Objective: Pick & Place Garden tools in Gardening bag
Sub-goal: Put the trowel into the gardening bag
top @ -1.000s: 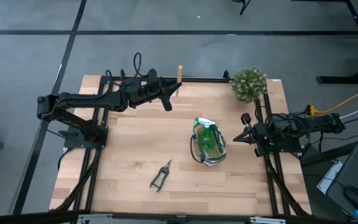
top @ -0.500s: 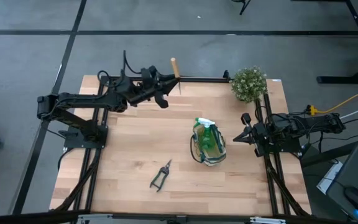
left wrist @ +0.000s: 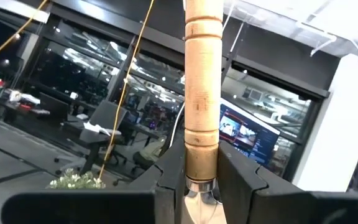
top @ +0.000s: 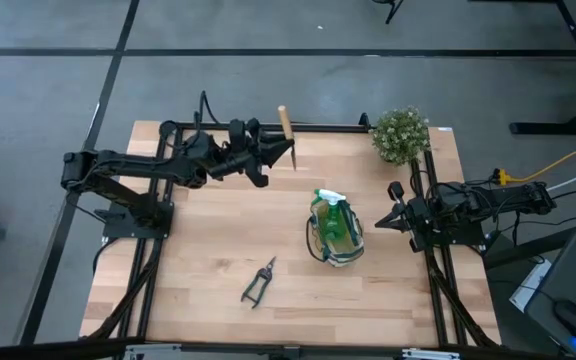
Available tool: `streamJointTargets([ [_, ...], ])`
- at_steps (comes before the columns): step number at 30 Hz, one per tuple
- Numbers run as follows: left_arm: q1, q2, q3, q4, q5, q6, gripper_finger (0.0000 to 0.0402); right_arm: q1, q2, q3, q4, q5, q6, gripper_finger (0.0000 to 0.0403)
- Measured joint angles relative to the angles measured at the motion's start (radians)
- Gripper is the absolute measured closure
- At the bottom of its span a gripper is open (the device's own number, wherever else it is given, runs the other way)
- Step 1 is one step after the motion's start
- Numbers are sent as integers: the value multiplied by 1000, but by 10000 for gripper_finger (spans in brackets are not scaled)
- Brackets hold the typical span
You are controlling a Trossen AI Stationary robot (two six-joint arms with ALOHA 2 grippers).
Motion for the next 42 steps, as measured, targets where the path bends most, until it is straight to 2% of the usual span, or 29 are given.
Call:
streamJointTargets([
  [5, -11, 1, 0, -3, -3, 6, 339, 0, 0, 0, 0, 0, 0, 391],
  [13, -21, 25, 0, 12, -9, -68, 339, 0, 0, 0, 0, 0, 0, 391],
  [24, -90, 229, 4, 222, -58, -224, 339, 0, 0, 0, 0, 0, 0, 391],
  [28, -98, 309, 45, 229, -50, -306, 339, 0, 0, 0, 0, 0, 0, 391],
  [32, -114, 393, 108, 229, 1, -366, 339, 0, 0, 0, 0, 0, 0, 391],
  [35, -128, 451, 153, 229, 67, -346, 339, 0, 0, 0, 0, 0, 0, 391],
  [39, -136, 503, 197, 195, 207, -217, 339, 0, 0, 0, 0, 0, 0, 391],
  [42, -140, 516, 231, 98, 303, -83, 337, 0, 0, 0, 0, 0, 0, 391],
])
